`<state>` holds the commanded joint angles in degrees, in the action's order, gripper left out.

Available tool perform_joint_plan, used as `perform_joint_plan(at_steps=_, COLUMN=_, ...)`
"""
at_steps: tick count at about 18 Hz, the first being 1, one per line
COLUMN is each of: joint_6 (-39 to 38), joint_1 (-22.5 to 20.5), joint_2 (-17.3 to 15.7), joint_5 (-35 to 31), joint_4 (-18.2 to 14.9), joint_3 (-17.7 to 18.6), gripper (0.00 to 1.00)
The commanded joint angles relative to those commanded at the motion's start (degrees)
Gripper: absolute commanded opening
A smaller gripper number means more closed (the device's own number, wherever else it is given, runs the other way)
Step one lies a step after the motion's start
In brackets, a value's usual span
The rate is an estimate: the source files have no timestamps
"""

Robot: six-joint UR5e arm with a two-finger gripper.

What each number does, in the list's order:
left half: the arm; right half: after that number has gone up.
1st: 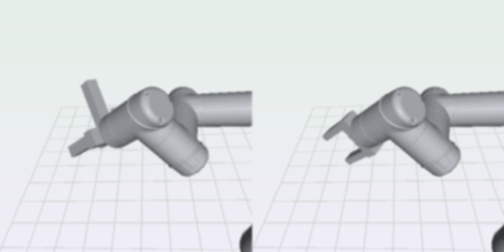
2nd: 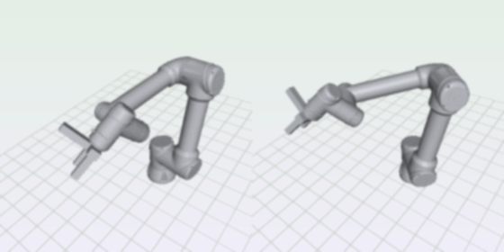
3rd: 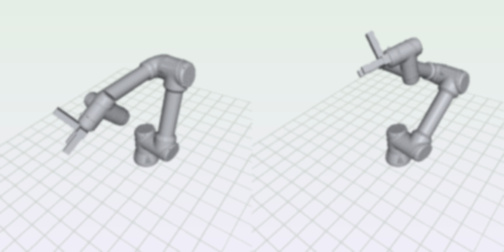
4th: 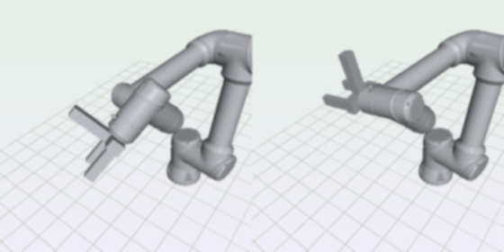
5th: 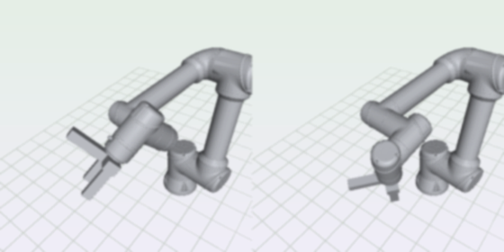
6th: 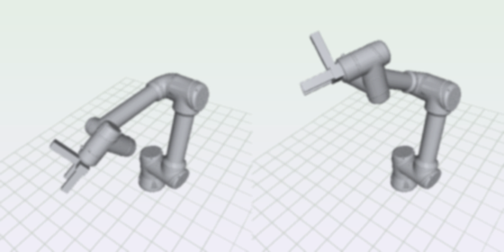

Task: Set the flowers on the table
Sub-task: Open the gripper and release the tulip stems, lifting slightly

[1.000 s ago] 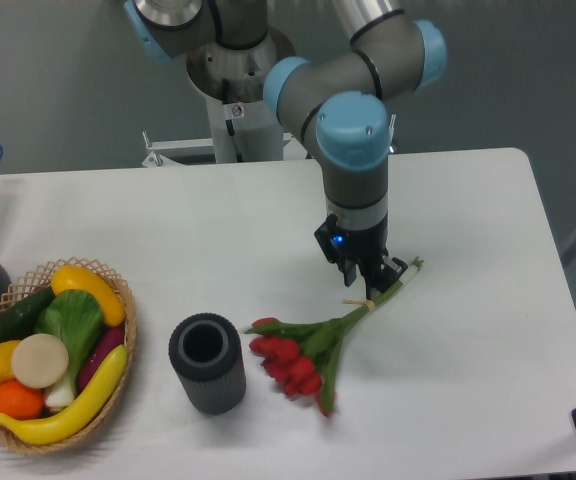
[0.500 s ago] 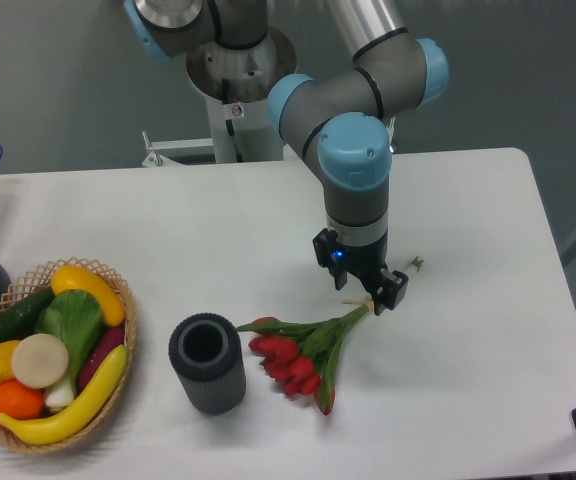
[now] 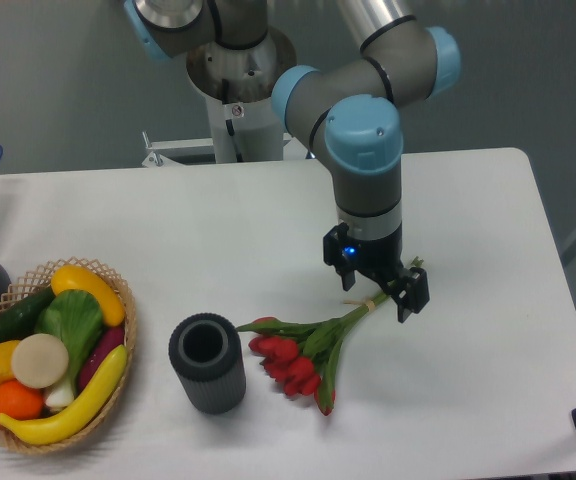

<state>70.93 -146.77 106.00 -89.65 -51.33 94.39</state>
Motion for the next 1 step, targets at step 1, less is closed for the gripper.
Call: perform_joint_plan(at_steps=1, joint_6=0.0, joint_1=-0.4, joint_2=0.0, joint_5=0.4, joint_4=0.0, joint_3=0.4, gripper=1.0)
